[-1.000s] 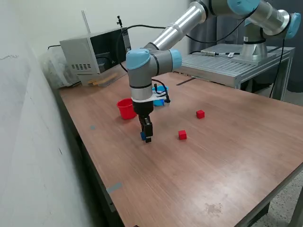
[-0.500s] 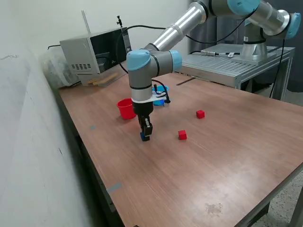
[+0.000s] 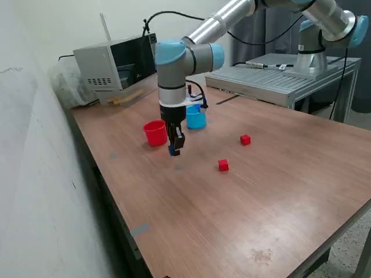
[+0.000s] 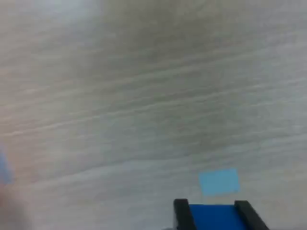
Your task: Place red objects in the red bin, and blue objects in the blue bin.
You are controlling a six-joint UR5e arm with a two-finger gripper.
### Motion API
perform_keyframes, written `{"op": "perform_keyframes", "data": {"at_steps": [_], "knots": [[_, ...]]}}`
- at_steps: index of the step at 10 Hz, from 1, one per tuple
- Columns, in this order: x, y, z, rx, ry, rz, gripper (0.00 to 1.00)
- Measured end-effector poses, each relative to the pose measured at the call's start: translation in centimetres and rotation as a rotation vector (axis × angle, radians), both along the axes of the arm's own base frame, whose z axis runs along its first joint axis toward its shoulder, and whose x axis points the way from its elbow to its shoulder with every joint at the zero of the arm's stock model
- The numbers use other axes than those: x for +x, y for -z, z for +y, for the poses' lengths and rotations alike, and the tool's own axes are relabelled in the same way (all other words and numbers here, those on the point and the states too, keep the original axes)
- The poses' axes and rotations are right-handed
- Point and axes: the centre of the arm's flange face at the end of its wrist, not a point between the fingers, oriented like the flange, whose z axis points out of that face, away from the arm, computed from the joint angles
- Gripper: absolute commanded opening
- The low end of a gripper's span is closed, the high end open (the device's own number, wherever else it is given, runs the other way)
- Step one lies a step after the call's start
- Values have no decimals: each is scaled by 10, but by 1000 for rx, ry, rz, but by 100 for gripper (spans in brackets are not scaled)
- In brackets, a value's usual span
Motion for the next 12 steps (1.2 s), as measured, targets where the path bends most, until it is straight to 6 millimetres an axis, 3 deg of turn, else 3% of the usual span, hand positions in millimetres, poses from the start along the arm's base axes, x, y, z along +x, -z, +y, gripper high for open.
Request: {"op": "perform_keyframes", "data": {"at_steps": [3, 5, 6, 9, 12], "knots": [[48, -79, 16, 12, -77, 1, 0], [88, -117, 51, 20, -114, -19, 0], [105, -128, 75, 21, -116, -37, 0], [136, -134, 153, 15, -108, -99, 0], [158, -120, 214, -5, -121, -178, 0]]}}
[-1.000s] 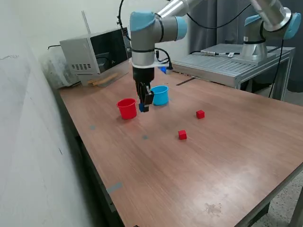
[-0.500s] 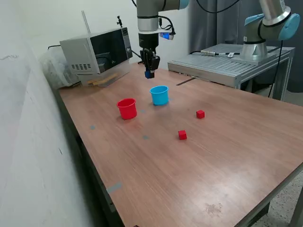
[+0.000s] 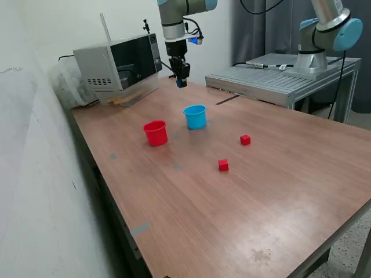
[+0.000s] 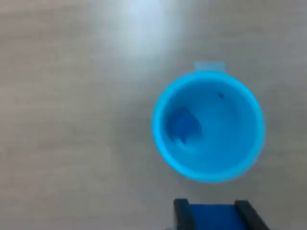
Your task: Place red objects in the red bin, and blue objects in the blue bin.
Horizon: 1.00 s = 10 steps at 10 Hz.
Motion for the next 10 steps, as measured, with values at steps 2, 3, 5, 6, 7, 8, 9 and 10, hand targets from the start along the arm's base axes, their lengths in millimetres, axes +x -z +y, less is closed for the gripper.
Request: {"op": "perform_keyframes", "data": {"at_steps": [2, 3, 5, 6, 7, 8, 9, 10], "knots": [[16, 25, 15, -24, -9, -64, 0], [23, 39, 16, -37, -13, -87, 0], [32, 59, 9, -80, -23, -103, 0], [34, 64, 2, -101, -31, -103, 0], [34, 68, -6, -116, -42, -98, 0], [34, 70, -14, -125, -51, -91, 0], [33, 70, -20, -128, -59, -82, 100], [32, 70, -24, -126, -62, -76, 100]]}}
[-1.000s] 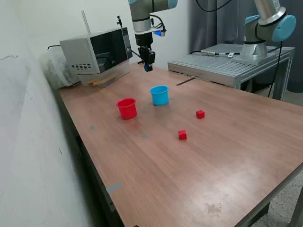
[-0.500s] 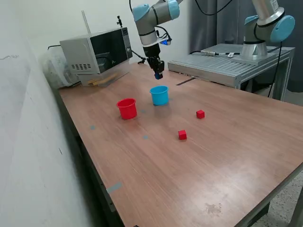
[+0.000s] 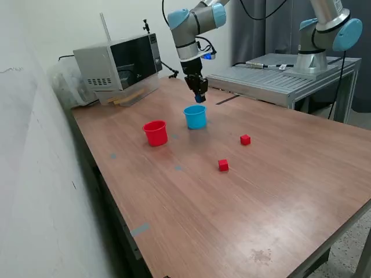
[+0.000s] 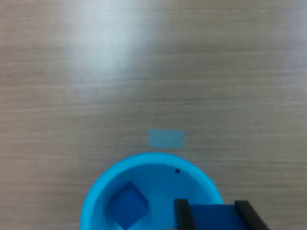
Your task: Place red objects in the red bin, and blue objects in the blue bin.
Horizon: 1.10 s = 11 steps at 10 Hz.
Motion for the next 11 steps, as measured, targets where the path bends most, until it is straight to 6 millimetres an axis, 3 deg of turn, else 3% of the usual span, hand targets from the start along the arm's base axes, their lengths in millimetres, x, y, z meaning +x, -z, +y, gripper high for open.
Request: {"op": "perform_keyframes", "data": {"at_steps": [6, 8, 11], "knots": [[-2, -3, -4, 81, -19, -3, 100], [4, -11, -45, 67, -87, 9, 100], [23, -19, -135, -2, -304, 25, 100]]}}
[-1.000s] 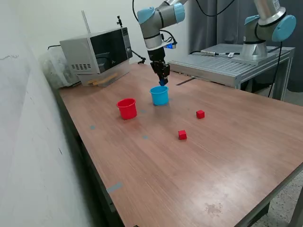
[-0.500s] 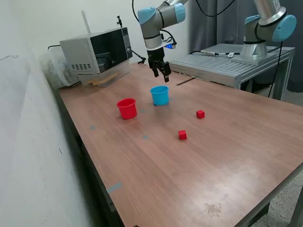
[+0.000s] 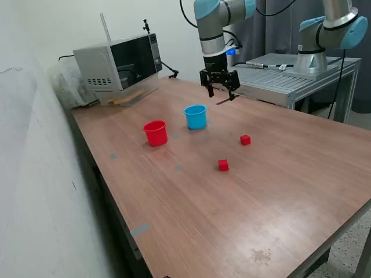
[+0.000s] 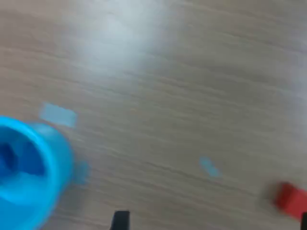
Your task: Place red objects in the red bin, and blue objects in the blue bin.
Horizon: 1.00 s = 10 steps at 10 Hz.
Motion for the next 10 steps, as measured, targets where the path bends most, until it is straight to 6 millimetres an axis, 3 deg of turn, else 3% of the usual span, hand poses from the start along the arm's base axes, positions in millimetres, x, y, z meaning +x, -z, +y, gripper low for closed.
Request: {"op": "perform_keyframes", "data": {"at_steps": [2, 5, 7, 10], "knots": [[13, -3, -44, -29, -180, -1, 100], [25, -4, -77, -59, -342, -5, 100], [31, -2, -94, -76, -247, -3, 100], [52, -14, -134, -72, 63, 67, 100]]}}
